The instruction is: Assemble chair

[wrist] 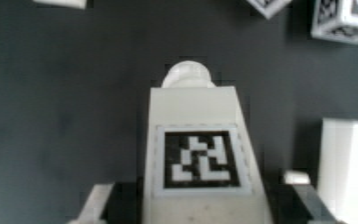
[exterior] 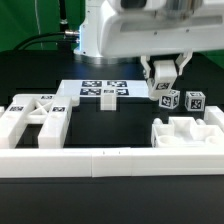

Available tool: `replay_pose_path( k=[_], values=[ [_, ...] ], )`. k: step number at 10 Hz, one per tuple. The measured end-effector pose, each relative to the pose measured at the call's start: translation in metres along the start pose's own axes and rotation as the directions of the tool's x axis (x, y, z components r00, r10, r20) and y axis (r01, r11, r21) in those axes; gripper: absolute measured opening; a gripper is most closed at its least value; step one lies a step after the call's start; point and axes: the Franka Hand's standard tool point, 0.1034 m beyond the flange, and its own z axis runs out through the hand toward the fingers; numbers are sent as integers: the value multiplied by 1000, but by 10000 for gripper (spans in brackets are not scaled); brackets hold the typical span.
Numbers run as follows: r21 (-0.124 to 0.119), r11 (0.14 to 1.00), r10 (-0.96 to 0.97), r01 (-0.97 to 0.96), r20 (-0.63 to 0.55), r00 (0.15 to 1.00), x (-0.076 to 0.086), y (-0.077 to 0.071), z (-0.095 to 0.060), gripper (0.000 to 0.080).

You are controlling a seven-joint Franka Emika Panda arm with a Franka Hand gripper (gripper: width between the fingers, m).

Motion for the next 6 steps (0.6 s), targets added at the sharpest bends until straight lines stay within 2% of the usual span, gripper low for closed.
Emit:
replay_pose_path(
  k=[1,2,4,5,6],
  values=[
    [-3,1000,-9,8,-100,995,14,-4,-9,285],
    [-10,1000,-10,8,-190,982,16,-2,-8,285],
    [-18,1000,-10,5,-292,956,16,0,-4,285],
    [-24,1000,-15,7,-363,932,22,0,-7,285],
    [-39,999,-42,30,-365,930,26,-8,-10,285]
  ],
)
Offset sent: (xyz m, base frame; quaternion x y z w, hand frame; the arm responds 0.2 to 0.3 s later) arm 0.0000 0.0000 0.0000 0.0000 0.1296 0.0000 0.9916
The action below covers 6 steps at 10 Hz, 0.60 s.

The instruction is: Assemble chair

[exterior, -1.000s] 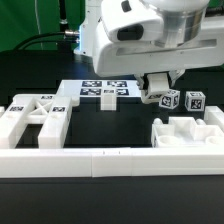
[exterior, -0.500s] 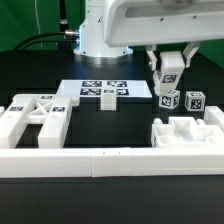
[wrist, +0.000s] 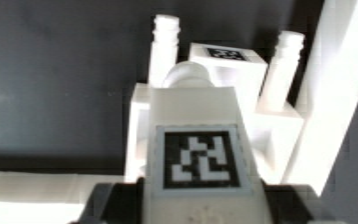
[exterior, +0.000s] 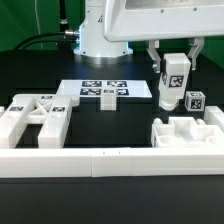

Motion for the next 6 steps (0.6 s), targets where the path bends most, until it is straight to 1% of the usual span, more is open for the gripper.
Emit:
replay_pose_path(
  k=[1,2,3,6],
  values=[
    [-11,999,-46,46,-10,999,21,-7,-2,285],
    [-10,999,-54,54,-26,998,36,-10,1,285],
    [-9,998,-60,59,-41,997,42,-11,4,285],
    [-10,998,-59,59,-52,997,41,-11,5,286]
  ],
)
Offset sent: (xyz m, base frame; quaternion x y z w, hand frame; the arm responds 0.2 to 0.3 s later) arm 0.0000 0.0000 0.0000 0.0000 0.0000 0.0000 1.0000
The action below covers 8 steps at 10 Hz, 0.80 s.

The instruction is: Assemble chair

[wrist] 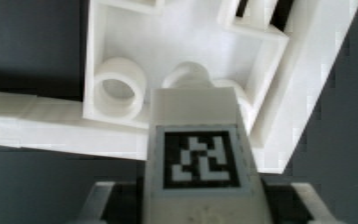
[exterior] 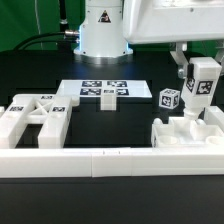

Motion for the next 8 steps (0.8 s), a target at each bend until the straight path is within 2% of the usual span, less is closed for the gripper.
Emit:
replay_pose_path(
  k=[1,2,3,5,8],
  values=[
    [-1,1000,4,-4,-56,998,5,-2,-1,286],
    [1,1000,0,0,-152,988,11,-11,-1,286],
    [3,1000,-8,9,-176,984,13,-18,5,286],
    [5,1000,-12,13,-179,984,17,-21,12,286],
    [5,1000,-15,16,-165,986,12,-22,22,286]
  ],
)
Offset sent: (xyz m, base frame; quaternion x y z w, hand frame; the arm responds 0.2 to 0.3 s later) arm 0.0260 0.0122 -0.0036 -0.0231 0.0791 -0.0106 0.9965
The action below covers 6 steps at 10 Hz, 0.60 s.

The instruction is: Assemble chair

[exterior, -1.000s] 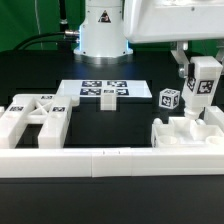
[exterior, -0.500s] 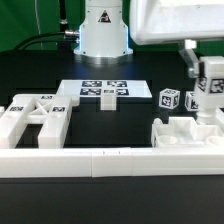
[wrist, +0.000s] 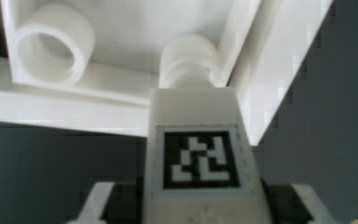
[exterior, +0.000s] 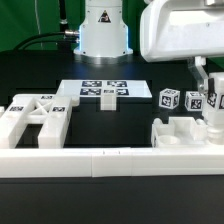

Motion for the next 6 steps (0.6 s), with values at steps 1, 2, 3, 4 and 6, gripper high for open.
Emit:
replay_pose_path(
  k=[1,2,3,4,6],
  values=[
    [0,1000,0,0,2,1000,-1,0,1,287],
    [0,1000,-1,1,3,1000,-2,0,2,287],
    [0,1000,-1,1,3,1000,-1,0,2,287],
    [0,1000,-3,3,2,1000,0,0,2,287],
    [1,1000,-9,9,-6,1000,3,-1,4,287]
  ],
)
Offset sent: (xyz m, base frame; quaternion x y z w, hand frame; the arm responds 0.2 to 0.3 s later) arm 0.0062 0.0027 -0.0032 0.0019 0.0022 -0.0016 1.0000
